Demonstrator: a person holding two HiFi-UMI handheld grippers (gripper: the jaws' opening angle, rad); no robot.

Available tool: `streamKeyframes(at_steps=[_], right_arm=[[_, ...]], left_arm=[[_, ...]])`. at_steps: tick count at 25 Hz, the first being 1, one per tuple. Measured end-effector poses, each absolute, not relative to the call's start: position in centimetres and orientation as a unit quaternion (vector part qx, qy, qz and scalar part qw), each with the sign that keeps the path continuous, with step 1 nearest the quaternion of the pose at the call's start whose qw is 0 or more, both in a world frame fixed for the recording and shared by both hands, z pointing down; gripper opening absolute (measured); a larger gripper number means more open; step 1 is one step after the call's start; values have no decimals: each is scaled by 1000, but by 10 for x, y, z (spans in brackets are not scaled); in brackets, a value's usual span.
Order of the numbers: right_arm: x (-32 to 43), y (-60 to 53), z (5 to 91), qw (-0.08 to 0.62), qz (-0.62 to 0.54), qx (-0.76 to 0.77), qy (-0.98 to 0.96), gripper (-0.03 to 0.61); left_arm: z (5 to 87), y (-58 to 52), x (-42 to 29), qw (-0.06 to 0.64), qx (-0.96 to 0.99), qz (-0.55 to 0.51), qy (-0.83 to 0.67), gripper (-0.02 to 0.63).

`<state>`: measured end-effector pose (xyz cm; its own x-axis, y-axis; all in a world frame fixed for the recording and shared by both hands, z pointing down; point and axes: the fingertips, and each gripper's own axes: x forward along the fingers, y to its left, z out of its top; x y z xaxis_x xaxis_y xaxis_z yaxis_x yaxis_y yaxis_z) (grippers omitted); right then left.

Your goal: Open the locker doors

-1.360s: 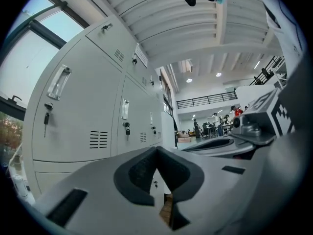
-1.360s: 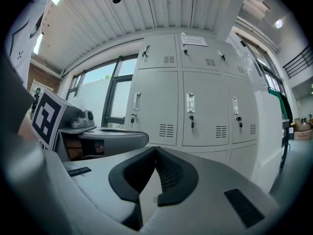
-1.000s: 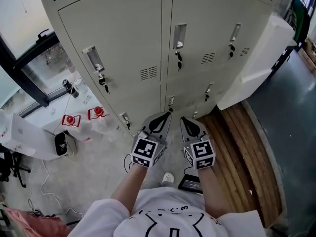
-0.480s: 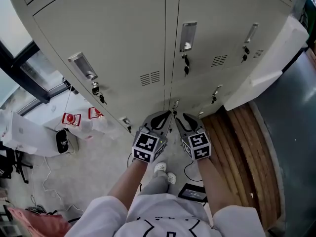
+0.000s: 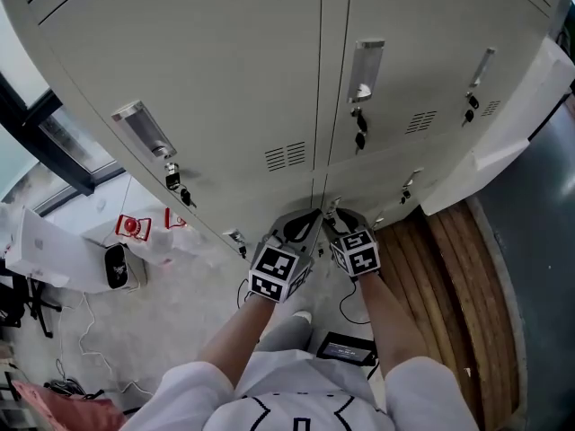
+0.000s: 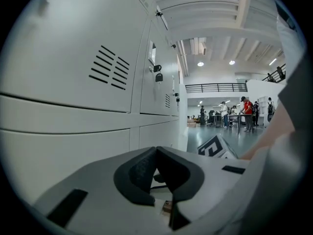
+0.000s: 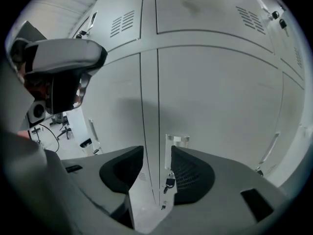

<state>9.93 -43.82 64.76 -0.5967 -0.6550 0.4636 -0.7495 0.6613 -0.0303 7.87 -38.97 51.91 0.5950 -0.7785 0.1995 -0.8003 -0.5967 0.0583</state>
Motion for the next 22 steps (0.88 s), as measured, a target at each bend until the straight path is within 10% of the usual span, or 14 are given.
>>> streamKeyframes(at_steps=[22], right_arm=[[93, -449, 681, 207, 161, 388, -884, 193]], left_arm=[[530, -388, 69, 86, 887, 91, -445, 17]])
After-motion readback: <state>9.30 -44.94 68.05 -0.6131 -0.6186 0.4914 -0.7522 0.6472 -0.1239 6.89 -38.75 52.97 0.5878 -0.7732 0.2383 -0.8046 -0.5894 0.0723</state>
